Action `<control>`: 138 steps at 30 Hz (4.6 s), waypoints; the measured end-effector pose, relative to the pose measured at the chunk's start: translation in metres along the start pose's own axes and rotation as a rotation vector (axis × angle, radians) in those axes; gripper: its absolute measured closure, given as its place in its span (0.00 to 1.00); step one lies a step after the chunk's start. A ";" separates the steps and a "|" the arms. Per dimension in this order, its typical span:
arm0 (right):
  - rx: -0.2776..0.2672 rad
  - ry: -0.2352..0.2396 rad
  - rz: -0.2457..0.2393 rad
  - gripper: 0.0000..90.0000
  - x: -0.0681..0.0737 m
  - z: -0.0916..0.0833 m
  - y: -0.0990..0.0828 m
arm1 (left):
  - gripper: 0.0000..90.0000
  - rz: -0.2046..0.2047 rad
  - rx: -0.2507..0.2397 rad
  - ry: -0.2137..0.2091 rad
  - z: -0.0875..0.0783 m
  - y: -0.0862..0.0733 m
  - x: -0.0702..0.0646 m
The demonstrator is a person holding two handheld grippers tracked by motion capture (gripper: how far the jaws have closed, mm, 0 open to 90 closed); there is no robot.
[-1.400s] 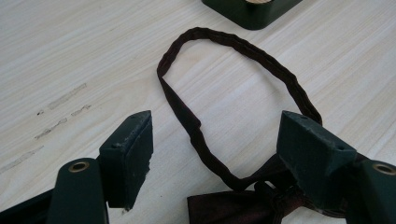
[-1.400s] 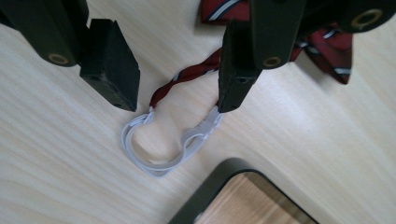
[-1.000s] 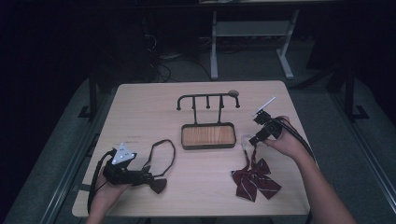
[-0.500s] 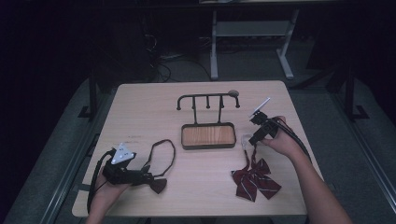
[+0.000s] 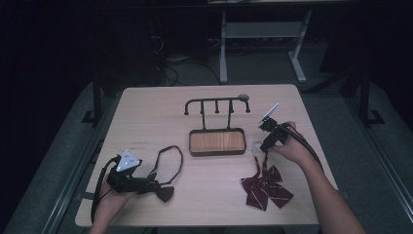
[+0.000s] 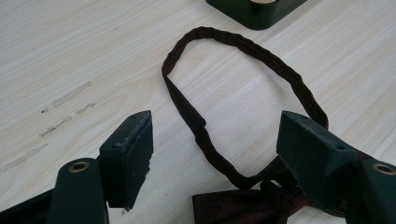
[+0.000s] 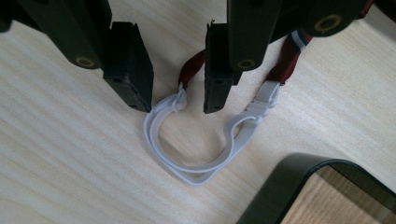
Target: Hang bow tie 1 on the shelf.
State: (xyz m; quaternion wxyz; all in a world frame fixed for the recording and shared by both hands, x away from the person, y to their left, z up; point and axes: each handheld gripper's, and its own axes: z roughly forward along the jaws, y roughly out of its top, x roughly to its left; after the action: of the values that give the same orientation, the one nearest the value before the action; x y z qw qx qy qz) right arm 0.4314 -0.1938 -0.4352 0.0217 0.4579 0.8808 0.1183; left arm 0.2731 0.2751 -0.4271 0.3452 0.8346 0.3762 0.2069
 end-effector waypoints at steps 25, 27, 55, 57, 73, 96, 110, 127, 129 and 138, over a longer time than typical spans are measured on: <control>0.037 -0.056 -0.029 0.79 0.006 0.004 0.001 | 0.31 0.001 0.001 -0.002 0.000 0.000 0.000; 0.040 -0.055 -0.029 0.83 0.007 0.004 0.002 | 0.31 0.000 0.001 -0.002 0.000 0.000 0.000; -0.028 0.082 -0.034 0.93 0.008 -0.032 -0.015 | 0.31 0.004 0.008 -0.005 0.001 0.001 -0.002; -0.034 0.082 -0.049 0.93 0.010 -0.037 -0.016 | 0.31 0.004 0.008 -0.005 0.002 0.001 -0.002; -0.092 0.114 -0.107 0.93 0.024 -0.069 -0.015 | 0.31 0.002 0.008 -0.007 0.002 0.000 -0.003; -0.163 0.138 -0.149 0.93 0.030 -0.108 -0.014 | 0.31 0.005 0.011 -0.010 0.002 0.000 -0.003; -0.189 0.123 -0.171 0.93 0.037 -0.128 -0.008 | 0.31 0.007 0.010 -0.008 0.002 0.000 -0.002; -0.221 0.102 -0.198 0.93 0.043 -0.150 -0.001 | 0.31 0.003 0.003 -0.006 0.002 0.000 -0.002; -0.221 0.101 -0.199 0.93 0.043 -0.151 -0.001 | 0.31 0.002 0.004 -0.007 0.002 0.000 -0.002; -0.228 0.099 -0.207 0.94 0.045 -0.157 0.003 | 0.31 -0.002 0.000 -0.009 0.002 0.000 -0.002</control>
State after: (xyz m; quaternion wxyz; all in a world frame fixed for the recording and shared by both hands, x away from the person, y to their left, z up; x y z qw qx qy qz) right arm 0.3849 -0.1852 -0.2785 0.0419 0.3531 0.9041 0.2370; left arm 0.2735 0.2726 -0.4287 0.3472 0.8352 0.3755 0.2025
